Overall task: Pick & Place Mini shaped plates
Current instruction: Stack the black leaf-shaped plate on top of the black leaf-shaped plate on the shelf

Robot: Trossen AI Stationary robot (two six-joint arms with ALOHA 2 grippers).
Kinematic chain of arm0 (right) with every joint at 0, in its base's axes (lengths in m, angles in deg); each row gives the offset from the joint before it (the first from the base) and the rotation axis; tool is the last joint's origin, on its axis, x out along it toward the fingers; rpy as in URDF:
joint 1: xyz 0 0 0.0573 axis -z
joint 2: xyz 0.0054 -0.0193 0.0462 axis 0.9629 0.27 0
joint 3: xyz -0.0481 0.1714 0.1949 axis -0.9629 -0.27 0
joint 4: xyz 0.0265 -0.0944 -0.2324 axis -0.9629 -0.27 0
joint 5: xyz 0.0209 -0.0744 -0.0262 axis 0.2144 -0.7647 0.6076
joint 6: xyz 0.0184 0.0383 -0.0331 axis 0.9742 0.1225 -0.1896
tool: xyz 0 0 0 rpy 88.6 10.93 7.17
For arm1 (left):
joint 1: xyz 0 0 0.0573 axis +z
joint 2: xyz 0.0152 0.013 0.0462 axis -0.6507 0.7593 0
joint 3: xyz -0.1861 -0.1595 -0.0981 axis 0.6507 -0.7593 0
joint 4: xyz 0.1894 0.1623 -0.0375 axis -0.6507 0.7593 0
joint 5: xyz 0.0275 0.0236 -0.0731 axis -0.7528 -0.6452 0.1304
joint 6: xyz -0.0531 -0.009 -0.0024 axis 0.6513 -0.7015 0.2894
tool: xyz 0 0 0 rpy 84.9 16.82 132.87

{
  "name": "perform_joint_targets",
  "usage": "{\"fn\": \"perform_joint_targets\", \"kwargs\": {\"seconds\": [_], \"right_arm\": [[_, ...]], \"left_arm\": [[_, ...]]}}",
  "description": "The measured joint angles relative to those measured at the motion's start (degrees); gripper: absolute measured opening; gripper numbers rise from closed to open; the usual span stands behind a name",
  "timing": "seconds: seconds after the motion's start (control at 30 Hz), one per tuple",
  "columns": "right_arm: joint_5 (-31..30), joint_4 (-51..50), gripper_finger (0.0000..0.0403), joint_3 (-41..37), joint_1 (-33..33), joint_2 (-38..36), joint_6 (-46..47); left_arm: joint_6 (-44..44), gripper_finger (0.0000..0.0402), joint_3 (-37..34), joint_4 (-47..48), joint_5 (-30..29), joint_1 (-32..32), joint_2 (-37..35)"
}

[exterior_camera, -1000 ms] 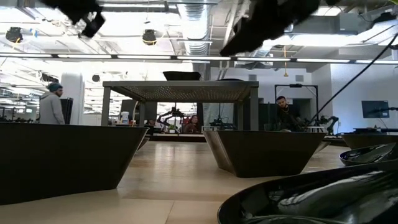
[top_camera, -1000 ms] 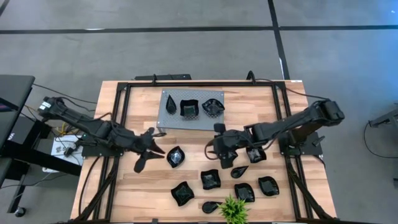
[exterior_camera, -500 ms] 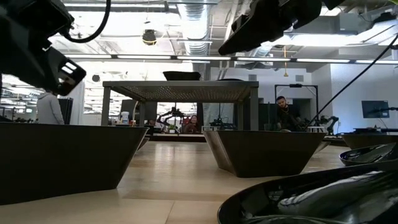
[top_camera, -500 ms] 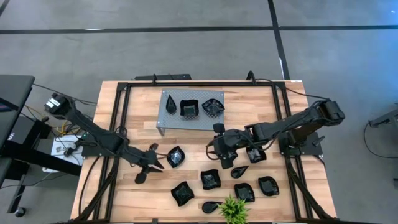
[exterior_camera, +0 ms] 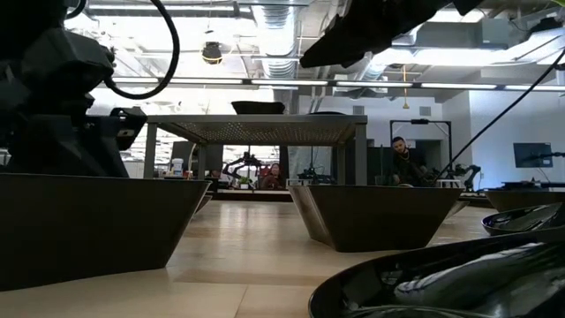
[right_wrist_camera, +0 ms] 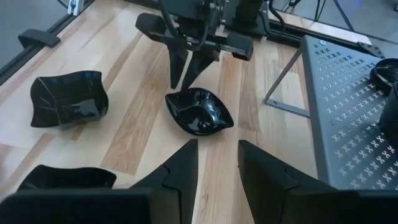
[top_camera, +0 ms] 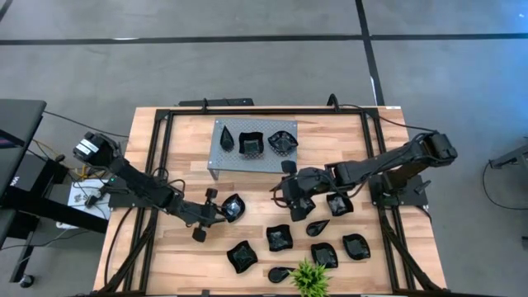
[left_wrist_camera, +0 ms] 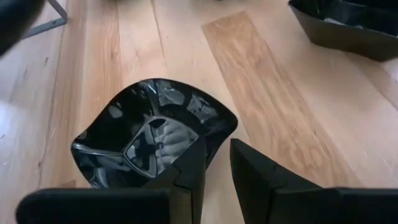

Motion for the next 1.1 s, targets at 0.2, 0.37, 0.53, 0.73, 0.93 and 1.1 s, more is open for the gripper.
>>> {"fn": "perform_joint_targets", "kwargs": {"seconds": [0.2, 0.37, 0.53, 0.73, 0.93, 1.1], "right_arm": [[0.0, 0.1, 0.0108, 0.0, 0.4, 0.0, 0.0], [0.1, 0.1, 0.0108, 0.0, 0.4, 0.0, 0.0], [0.1, 0.1, 0.0108, 0.0, 0.4, 0.0, 0.0], [0.1, 0.1, 0.0108, 0.0, 0.4, 0.0, 0.0], [0.1, 0.1, 0.0108, 0.0, 0.4, 0.0, -0.7], [0.1, 0.1, 0.0108, 0.0, 0.4, 0.0, -0.7]], "left_arm": [[-3.1, 0.0076, 0.0, -0.1, -0.1, 0.0, 0.0], [-4.7, 0.0076, 0.0, 0.0, -0.1, 0.0, 0.0], [-4.8, 0.0076, 0.0, 0.0, -0.1, 0.7, 0.0], [-4.7, 0.0076, 0.0, 0.0, 3.3, 3.5, 0.4], [-4.6, 0.0076, 0.0, 0.0, 3.6, 3.8, 3.7], [-4.5, 0.0073, 0.1, -0.8, -0.1, 3.8, 5.3]]}}
